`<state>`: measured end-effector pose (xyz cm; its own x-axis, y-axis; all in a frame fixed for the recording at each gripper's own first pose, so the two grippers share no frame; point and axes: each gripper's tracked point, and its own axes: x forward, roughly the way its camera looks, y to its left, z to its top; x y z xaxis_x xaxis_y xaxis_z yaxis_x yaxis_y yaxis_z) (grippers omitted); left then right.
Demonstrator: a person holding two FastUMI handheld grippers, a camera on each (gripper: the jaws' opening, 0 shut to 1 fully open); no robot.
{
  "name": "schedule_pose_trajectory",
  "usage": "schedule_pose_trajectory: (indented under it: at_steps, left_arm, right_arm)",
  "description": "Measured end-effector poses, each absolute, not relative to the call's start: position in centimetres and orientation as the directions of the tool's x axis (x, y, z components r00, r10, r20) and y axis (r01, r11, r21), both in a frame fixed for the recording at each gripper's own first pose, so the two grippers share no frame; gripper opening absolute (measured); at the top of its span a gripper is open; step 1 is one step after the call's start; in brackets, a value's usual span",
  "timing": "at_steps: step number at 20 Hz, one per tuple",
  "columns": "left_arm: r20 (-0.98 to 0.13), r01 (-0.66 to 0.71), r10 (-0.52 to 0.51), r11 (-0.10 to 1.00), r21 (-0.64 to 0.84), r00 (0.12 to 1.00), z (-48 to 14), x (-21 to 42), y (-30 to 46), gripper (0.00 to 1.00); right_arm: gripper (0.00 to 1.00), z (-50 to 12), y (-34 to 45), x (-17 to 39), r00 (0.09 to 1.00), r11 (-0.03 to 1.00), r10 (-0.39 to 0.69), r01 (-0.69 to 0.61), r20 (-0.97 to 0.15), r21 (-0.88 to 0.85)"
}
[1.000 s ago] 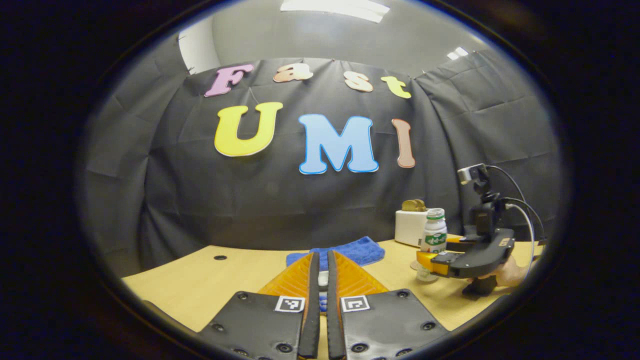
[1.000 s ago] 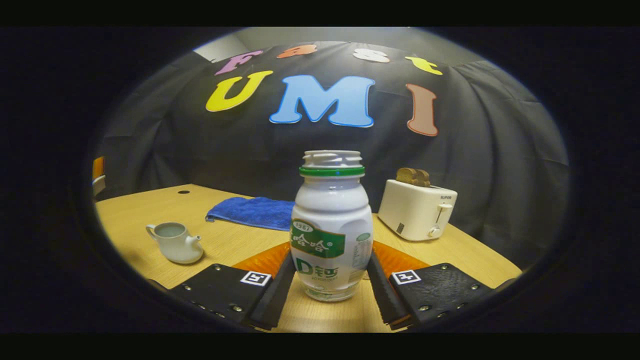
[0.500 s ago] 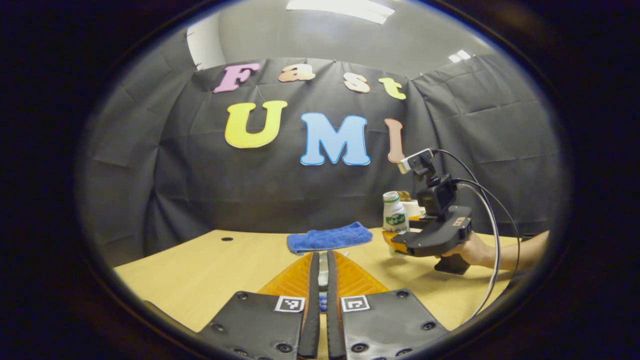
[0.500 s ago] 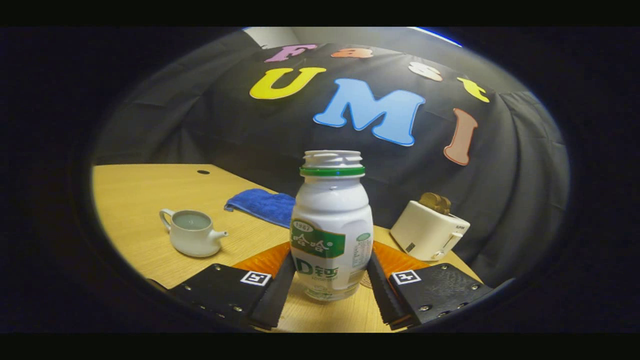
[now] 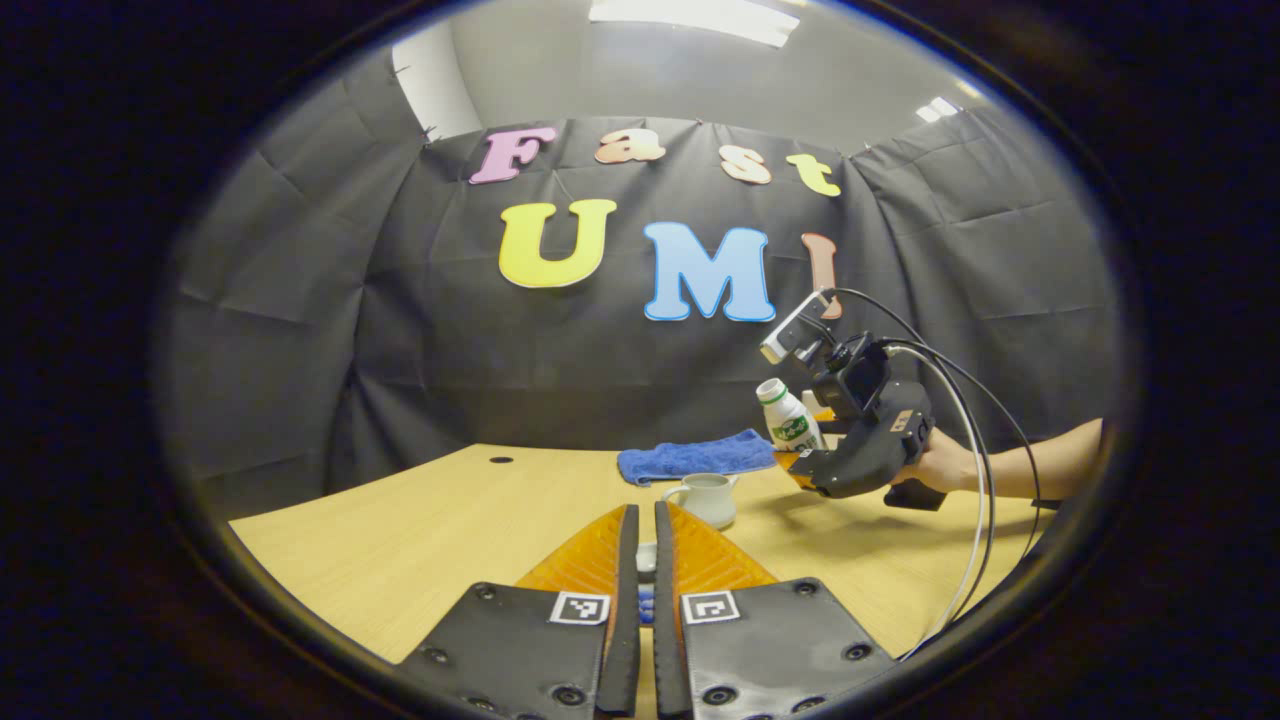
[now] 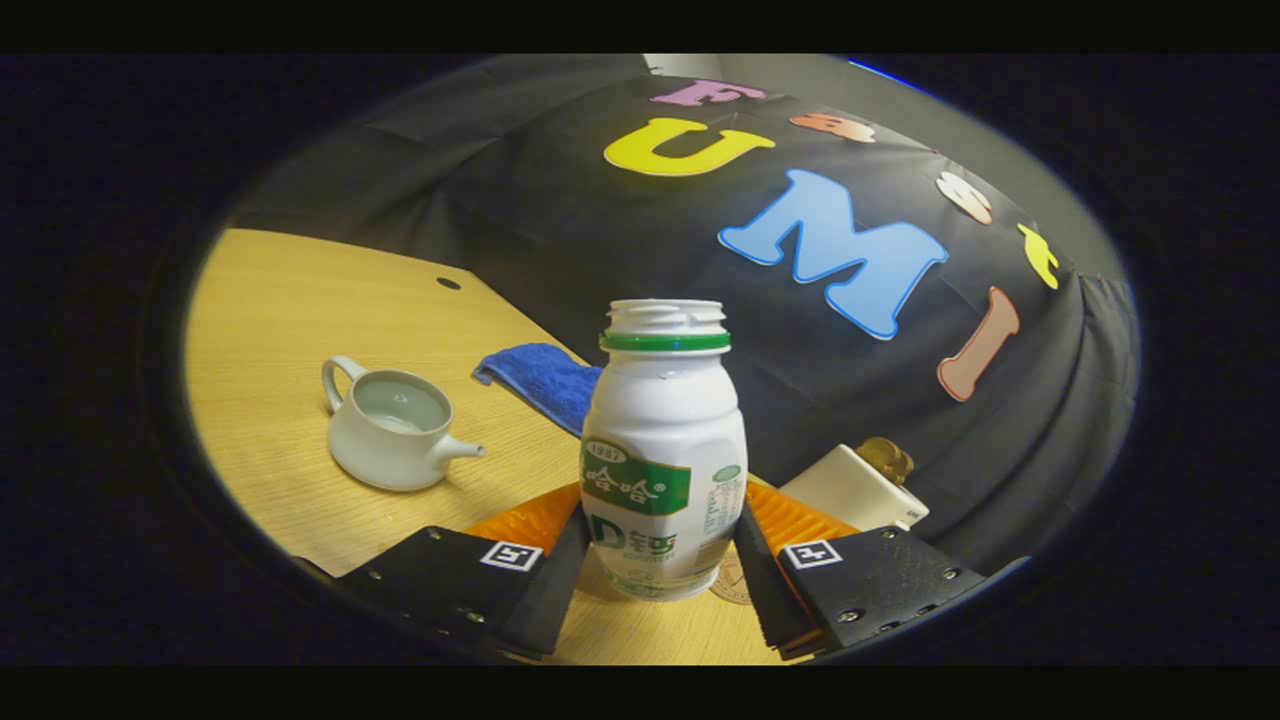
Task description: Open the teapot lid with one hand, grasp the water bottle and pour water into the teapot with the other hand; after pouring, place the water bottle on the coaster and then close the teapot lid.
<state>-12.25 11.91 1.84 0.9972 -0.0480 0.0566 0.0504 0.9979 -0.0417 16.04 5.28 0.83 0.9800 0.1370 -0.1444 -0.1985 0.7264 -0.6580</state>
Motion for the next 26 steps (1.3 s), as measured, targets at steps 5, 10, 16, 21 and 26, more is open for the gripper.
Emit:
schedule_pose_trajectory:
  at_steps: [5,10,16,21,26]
  left_arm:
    - [0.086,0.046,-0.044,0.999,-0.021,0.995,2.0,-13.5,12.2,0.13]
    - [0.102,0.044,-0.045,0.999,0.020,0.994,2.0,-13.8,11.9,0.16]
    - [0.090,0.048,-0.051,0.998,0.035,0.995,1.7,-13.5,11.7,0.12]
    - [0.083,0.049,-0.051,0.998,0.031,0.995,1.6,-13.3,11.7,0.12]
    - [0.079,0.042,-0.044,0.999,0.031,0.996,1.3,-13.2,12.1,0.12]
  right_arm:
    - [0.73,0.7,6.1,16.2,0.983,0.630,0.136,-0.185,-0.127,-0.754]
    - [0.73,-0.3,5.6,16.7,0.984,0.513,0.110,-0.178,-0.142,-0.840]
    - [0.73,-0.4,6.4,16.5,0.987,0.394,0.110,-0.154,-0.120,-0.906]
    - [0.72,-1.0,6.9,16.9,0.986,0.302,0.121,-0.143,-0.111,-0.942]
    - [0.72,-0.5,7.0,17.3,0.990,0.222,0.111,-0.109,-0.086,-0.969]
